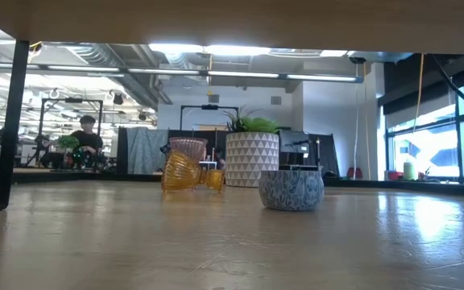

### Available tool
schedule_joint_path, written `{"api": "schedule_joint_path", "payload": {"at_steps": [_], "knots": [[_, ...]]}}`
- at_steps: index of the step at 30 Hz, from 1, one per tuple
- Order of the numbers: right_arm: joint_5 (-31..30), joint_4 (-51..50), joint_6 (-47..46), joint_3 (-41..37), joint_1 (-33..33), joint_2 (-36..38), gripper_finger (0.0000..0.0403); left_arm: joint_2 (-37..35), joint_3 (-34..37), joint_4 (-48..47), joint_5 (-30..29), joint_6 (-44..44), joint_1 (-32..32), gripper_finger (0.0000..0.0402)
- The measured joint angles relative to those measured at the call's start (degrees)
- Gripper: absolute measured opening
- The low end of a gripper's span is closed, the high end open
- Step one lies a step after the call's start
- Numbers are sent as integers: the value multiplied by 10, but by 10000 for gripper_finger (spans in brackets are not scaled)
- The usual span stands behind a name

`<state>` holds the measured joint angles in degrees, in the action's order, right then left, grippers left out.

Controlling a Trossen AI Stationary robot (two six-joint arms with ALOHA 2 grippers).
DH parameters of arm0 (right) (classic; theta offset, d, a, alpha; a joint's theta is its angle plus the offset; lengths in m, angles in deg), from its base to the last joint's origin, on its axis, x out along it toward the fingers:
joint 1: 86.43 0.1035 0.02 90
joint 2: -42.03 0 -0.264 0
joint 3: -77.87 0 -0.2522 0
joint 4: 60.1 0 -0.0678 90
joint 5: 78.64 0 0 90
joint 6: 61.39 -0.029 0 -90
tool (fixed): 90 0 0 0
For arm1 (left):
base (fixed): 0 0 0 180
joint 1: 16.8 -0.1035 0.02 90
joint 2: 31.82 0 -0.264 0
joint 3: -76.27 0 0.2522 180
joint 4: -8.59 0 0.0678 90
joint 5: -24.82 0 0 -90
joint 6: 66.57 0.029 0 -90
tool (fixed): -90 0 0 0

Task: Pick & Place candle stick holders
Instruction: Put the pink candle holder on the shelf

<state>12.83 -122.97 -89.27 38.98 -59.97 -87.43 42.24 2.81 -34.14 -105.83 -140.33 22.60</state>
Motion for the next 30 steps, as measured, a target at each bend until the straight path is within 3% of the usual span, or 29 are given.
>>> {"api": "schedule_joint_path", "payload": {"at_steps": [8, 13, 19, 26, 30], "knots": [[-176, -142, 33, 77, 2, 57, 0, -2, 0, -8, -17, -5, -8, 2], [-190, -178, 16, 69, -1, 118, 0, -6, 0, -8, -19, 11, -38, 2], [-192, -235, 1, 69, 10, 160, 0, -6, 0, -13, 31, 60, -95, 2], [-254, -365, 13, 69, 29, 171, 0, -6, 0, -12, 82, 102, -164, 2], [-259, -408, 47, 69, 30, 171, 0, -6, 0, -12, 129, 118, -203, 2]]}}
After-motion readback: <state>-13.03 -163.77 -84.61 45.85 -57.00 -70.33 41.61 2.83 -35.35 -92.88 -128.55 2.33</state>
